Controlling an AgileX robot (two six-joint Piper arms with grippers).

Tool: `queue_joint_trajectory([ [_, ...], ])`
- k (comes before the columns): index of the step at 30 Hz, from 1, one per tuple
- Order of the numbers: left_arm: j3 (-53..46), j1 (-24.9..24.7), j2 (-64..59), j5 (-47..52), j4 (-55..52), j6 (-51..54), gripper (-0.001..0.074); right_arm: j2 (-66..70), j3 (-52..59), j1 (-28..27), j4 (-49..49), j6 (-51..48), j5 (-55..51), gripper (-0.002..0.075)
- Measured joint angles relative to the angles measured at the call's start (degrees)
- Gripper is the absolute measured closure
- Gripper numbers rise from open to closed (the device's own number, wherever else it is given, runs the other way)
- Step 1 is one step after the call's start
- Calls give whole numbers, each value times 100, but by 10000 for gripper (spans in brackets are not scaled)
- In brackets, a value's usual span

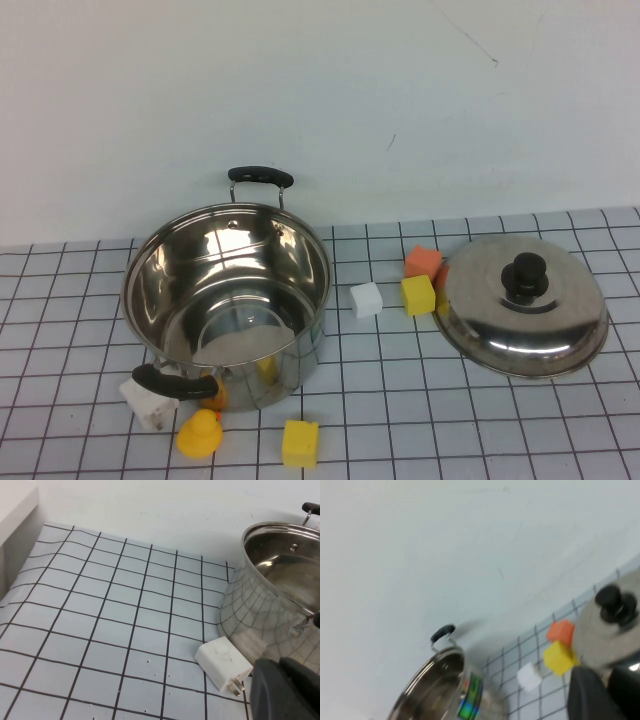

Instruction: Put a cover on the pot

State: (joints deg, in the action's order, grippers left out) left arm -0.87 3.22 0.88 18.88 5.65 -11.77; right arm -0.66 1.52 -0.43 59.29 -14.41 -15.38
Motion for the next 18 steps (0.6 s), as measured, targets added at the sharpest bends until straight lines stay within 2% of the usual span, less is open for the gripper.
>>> queue_joint_trajectory([
  [8,0,0,0,0,0,0,738,0,-59,0,86,-1570,4,634],
  [14,0,0,0,0,0,0,738,355,-1009,0,28,-3249,-491,634],
  [16,0,0,0,0,0,0,738,781,-1322,0,-455,-3195,-468,635],
  [18,0,0,0,0,0,0,738,1237,-1577,0,-1314,-2505,-387,634],
])
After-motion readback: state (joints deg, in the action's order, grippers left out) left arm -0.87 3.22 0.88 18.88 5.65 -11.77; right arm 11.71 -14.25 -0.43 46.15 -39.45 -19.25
